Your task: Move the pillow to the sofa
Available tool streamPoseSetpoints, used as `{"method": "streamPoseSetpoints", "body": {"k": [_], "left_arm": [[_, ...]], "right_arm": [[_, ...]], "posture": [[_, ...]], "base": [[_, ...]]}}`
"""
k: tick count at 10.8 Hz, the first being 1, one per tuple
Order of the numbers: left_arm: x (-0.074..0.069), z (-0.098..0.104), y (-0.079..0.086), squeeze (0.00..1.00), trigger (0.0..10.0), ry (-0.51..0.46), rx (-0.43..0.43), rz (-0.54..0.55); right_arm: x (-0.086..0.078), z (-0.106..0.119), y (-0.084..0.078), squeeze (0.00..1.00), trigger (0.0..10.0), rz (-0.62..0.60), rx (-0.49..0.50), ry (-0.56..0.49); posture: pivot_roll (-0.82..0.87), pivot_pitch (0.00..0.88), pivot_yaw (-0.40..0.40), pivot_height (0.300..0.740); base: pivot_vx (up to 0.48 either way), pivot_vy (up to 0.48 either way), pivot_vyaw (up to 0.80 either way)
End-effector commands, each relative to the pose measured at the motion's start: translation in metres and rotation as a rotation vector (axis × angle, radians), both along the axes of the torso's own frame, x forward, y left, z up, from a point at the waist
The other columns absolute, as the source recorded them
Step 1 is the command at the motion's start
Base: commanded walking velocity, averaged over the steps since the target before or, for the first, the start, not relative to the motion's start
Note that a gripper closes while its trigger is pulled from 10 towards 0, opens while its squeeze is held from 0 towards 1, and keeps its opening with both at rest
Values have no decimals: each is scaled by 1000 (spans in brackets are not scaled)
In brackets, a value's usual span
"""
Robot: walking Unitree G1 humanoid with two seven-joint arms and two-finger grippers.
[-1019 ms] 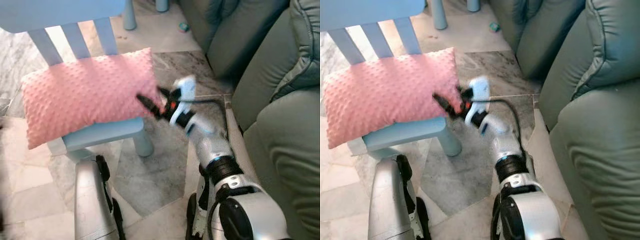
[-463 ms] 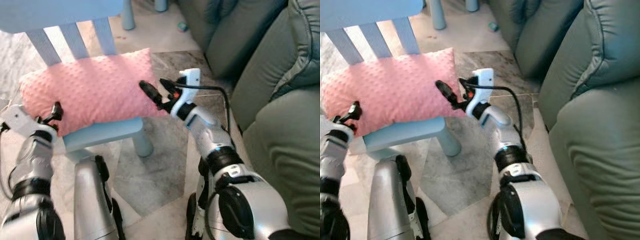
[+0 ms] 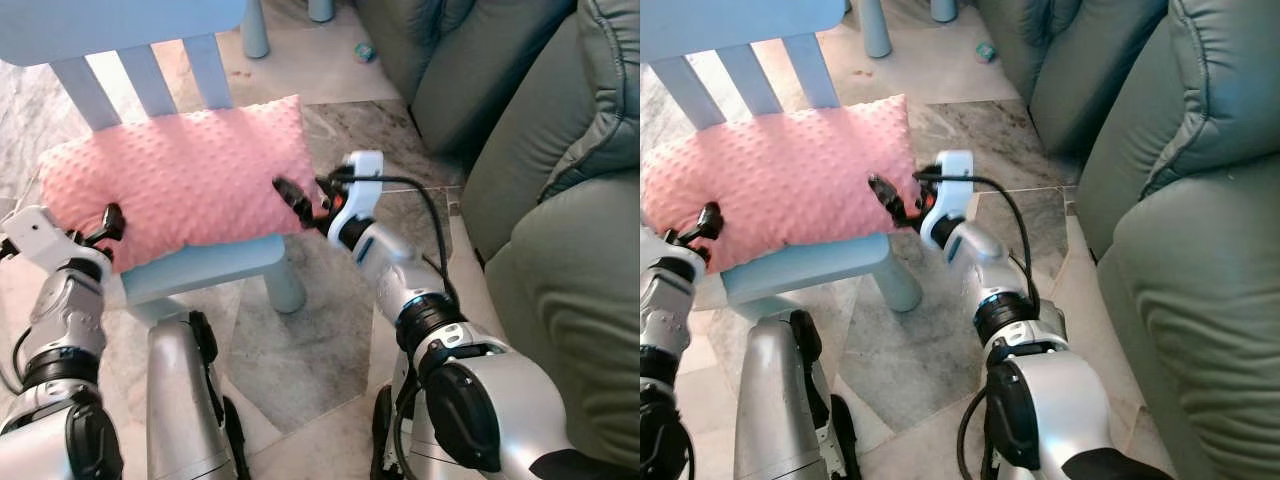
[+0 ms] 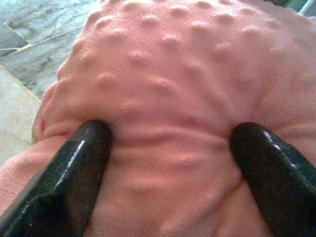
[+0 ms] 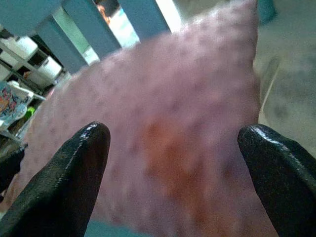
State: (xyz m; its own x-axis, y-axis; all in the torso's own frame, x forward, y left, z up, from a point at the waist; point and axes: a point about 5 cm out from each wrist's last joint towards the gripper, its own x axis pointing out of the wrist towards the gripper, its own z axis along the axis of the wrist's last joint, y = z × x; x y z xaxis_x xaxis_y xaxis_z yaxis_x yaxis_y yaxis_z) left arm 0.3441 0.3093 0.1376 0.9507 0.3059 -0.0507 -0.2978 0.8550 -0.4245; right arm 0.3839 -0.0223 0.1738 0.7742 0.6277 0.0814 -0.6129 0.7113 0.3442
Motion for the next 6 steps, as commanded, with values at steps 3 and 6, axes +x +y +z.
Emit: {"method": "streamPoseSetpoints", "body": {"k": [3,6], "left_arm": [[-15,-16,14,0,10000,56,19,22],[-19,-11,13,0,10000,36,76,-27]], "right_arm": [[-10,-16,21,0,10000,31,98,161],[-19,-17,44,0,10000,96,35,129]], "posture": [[-3,389,-2,430],[37,393,0,430]], "base": [[0,0,0],[0,0,0]]}}
